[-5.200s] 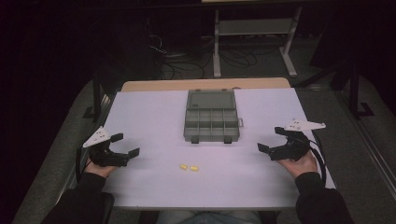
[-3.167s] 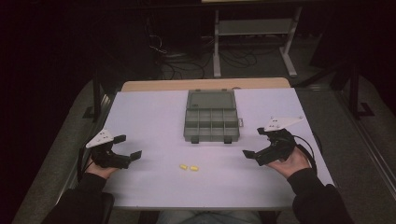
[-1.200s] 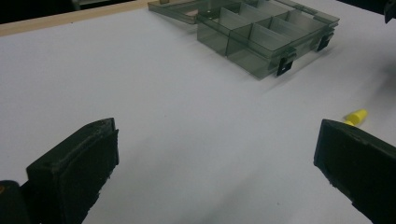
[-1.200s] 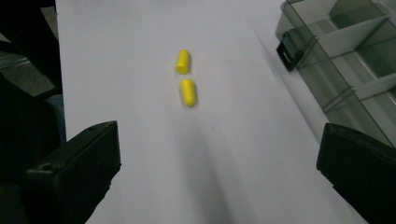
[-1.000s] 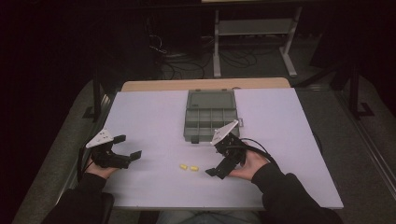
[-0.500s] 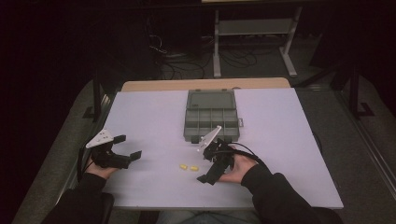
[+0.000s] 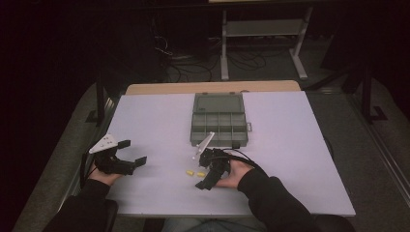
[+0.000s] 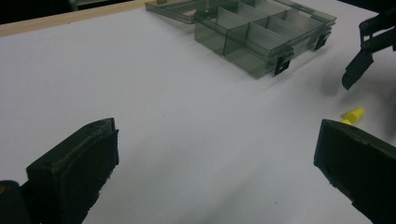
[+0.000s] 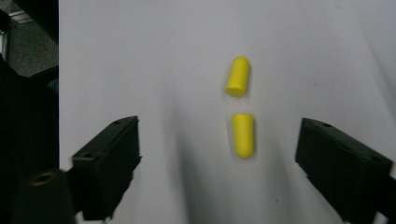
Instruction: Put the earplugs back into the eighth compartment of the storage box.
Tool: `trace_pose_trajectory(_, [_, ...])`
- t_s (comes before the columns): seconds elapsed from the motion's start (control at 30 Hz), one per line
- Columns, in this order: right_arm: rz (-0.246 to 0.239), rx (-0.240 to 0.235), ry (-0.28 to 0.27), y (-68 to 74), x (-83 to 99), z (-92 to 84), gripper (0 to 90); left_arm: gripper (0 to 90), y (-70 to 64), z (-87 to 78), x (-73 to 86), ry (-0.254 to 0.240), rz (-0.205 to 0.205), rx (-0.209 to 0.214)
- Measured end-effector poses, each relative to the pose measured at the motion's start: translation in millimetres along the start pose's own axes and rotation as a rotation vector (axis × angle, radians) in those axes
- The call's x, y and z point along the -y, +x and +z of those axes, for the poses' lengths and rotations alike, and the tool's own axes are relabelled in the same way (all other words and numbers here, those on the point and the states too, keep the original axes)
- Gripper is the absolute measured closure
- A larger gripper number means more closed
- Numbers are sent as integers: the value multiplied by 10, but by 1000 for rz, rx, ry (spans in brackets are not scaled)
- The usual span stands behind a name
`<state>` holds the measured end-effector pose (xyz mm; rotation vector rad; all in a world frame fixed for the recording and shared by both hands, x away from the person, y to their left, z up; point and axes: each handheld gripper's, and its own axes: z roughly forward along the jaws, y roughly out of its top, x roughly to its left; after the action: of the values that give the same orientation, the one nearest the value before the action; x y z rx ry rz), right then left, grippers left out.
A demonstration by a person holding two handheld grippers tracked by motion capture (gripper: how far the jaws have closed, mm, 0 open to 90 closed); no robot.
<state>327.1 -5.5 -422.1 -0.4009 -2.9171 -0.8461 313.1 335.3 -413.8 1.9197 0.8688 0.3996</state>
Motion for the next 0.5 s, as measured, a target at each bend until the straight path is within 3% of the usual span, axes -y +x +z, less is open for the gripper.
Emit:
trace_pose_trajectory(0.13, [-10, 17, 19, -16, -13, 47, 263, 0, 1, 1, 0, 0, 0, 1])
trace_pose_trajectory(0.37, [-42, 39, 3, 5, -40, 52, 497, 0, -2, 5, 2, 2, 0, 3])
trace_pose_trajectory(0.5, [-35, 55, 14, 5, -55, 66, 600, 0, -10, 16, 3, 10, 5, 6])
